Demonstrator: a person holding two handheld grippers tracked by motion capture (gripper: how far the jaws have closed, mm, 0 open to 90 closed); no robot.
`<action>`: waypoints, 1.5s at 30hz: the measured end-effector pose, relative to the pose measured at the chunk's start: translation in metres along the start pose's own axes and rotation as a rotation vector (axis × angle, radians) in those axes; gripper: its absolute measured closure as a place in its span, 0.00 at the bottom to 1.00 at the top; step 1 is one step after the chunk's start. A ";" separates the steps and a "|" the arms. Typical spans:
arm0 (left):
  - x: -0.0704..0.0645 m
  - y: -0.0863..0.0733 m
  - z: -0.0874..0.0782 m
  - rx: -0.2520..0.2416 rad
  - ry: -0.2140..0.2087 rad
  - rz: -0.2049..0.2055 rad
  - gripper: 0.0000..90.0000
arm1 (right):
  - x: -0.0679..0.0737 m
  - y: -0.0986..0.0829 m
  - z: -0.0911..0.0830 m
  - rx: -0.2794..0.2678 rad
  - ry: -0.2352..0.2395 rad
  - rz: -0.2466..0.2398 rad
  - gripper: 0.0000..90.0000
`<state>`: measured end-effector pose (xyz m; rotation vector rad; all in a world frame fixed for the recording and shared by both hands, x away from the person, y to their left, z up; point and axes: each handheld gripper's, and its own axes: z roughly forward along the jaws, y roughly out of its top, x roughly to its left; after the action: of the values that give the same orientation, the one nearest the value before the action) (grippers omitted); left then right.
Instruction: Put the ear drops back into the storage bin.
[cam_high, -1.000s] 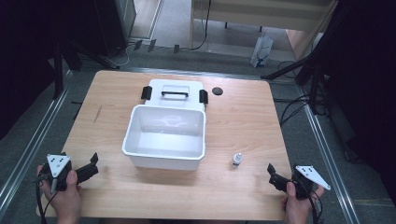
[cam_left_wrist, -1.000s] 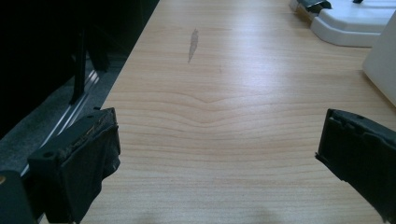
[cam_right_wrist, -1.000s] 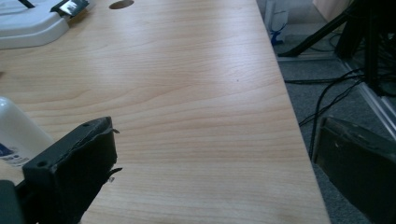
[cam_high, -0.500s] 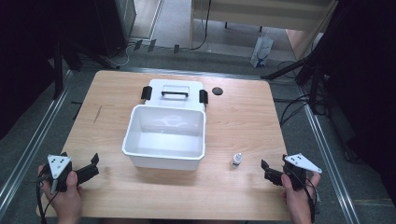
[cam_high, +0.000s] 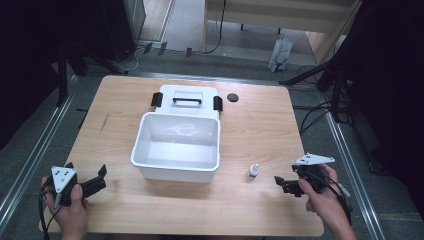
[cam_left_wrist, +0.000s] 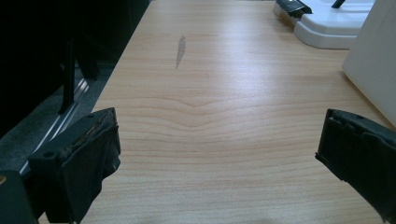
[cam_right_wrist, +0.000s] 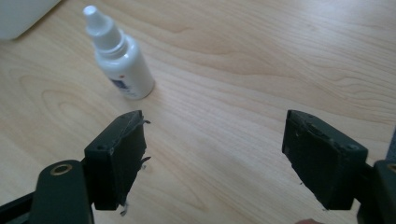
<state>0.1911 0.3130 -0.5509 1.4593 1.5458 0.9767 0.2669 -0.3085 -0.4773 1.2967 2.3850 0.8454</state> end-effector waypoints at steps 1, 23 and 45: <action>0.000 0.000 0.000 0.000 0.000 -0.001 0.00 | 0.001 0.003 0.000 0.026 0.009 -0.012 0.24; 0.001 0.001 0.002 0.014 -0.009 -0.008 0.00 | 0.032 0.082 0.008 0.483 0.034 -0.338 0.15; 0.001 0.001 0.002 0.017 -0.013 0.000 0.00 | 0.059 0.118 0.039 0.588 0.148 -0.423 0.65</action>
<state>0.1933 0.3139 -0.5509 1.4748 1.5478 0.9541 0.3326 -0.1956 -0.4336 0.8451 3.0031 0.1180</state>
